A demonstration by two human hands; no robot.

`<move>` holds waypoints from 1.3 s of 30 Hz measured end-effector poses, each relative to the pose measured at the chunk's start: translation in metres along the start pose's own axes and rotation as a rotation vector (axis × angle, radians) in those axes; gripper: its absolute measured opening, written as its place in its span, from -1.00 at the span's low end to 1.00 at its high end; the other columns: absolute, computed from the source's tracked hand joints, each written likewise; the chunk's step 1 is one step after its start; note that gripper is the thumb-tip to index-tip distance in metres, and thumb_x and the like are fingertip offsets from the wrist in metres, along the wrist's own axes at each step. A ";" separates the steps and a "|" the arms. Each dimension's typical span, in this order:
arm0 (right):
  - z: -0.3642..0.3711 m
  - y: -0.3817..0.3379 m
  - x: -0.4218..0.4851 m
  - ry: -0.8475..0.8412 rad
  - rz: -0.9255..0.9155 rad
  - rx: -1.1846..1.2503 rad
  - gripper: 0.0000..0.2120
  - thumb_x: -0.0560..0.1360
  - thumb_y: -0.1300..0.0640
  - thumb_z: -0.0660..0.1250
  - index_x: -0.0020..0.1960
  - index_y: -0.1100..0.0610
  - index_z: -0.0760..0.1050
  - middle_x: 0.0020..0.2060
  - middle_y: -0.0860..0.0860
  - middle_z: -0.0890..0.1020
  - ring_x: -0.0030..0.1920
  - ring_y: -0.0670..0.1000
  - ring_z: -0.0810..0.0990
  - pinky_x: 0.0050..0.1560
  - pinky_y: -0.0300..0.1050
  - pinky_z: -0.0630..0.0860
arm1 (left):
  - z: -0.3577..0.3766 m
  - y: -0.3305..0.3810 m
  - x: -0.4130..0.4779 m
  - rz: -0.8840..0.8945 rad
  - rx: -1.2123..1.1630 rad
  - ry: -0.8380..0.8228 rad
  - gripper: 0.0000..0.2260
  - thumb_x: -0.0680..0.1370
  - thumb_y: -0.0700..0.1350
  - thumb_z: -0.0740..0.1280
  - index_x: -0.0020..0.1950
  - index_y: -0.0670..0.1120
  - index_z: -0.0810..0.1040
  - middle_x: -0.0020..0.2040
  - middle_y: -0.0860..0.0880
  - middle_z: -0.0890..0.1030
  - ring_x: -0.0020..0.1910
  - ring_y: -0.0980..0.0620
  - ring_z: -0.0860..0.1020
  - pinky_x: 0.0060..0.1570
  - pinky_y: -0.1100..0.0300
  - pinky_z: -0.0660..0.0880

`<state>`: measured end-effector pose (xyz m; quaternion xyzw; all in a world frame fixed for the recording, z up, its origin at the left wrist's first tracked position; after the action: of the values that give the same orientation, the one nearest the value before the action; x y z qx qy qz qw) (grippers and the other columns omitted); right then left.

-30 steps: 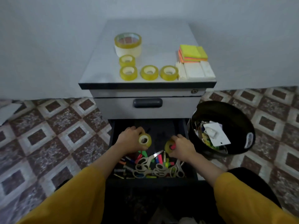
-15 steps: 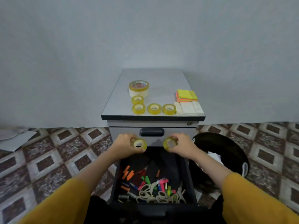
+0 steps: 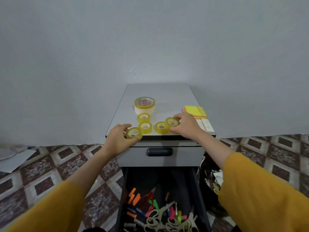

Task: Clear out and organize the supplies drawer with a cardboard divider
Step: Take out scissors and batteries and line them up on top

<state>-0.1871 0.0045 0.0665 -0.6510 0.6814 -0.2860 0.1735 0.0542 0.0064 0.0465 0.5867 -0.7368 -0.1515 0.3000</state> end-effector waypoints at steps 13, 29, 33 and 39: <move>0.002 0.000 0.022 -0.083 -0.045 -0.152 -0.41 0.37 0.06 0.45 0.36 0.15 0.41 0.23 0.02 0.54 0.24 0.04 0.46 0.13 -0.18 0.36 | 0.004 -0.018 0.040 -0.031 -0.034 -0.030 -0.38 0.40 -0.04 0.48 0.39 -0.15 0.34 0.11 -0.12 0.54 -0.03 0.02 0.46 0.05 0.15 0.40; 0.002 0.016 0.018 -0.083 -0.050 -0.092 -0.32 0.28 0.03 0.55 0.35 0.08 0.41 0.23 0.03 0.52 0.21 0.01 0.46 0.08 -0.19 0.34 | 0.018 -0.026 0.063 -0.096 -0.022 -0.078 -0.44 0.41 -0.11 0.46 0.36 -0.15 0.35 0.18 -0.17 0.52 0.14 -0.11 0.48 0.13 0.08 0.40; 0.000 0.017 0.017 -0.079 -0.056 -0.089 -0.32 0.29 0.03 0.55 0.35 0.07 0.41 0.23 0.04 0.51 0.20 0.01 0.46 0.07 -0.19 0.33 | 0.021 -0.022 0.067 -0.104 -0.018 -0.078 -0.43 0.43 -0.12 0.44 0.38 -0.15 0.32 0.21 -0.19 0.50 0.17 -0.13 0.46 0.13 0.10 0.38; 0.003 0.015 0.016 -0.097 -0.061 -0.087 -0.32 0.28 0.03 0.56 0.34 0.08 0.41 0.22 0.05 0.50 0.19 0.02 0.46 0.07 -0.17 0.34 | 0.022 -0.022 0.072 -0.122 -0.023 -0.053 -0.40 0.41 -0.12 0.47 0.38 -0.17 0.32 0.27 -0.20 0.44 0.21 -0.13 0.45 0.17 0.05 0.41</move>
<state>-0.1988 -0.0115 0.0574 -0.6916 0.6637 -0.2293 0.1689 0.0481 -0.0708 0.0360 0.6228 -0.7054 -0.1935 0.2776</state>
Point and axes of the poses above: each hand's wrist, its own x-axis towards the middle knuckle, its own z-axis out of the palm, y = z × x, the point moved 1 cm from there along x, towards the middle knuckle
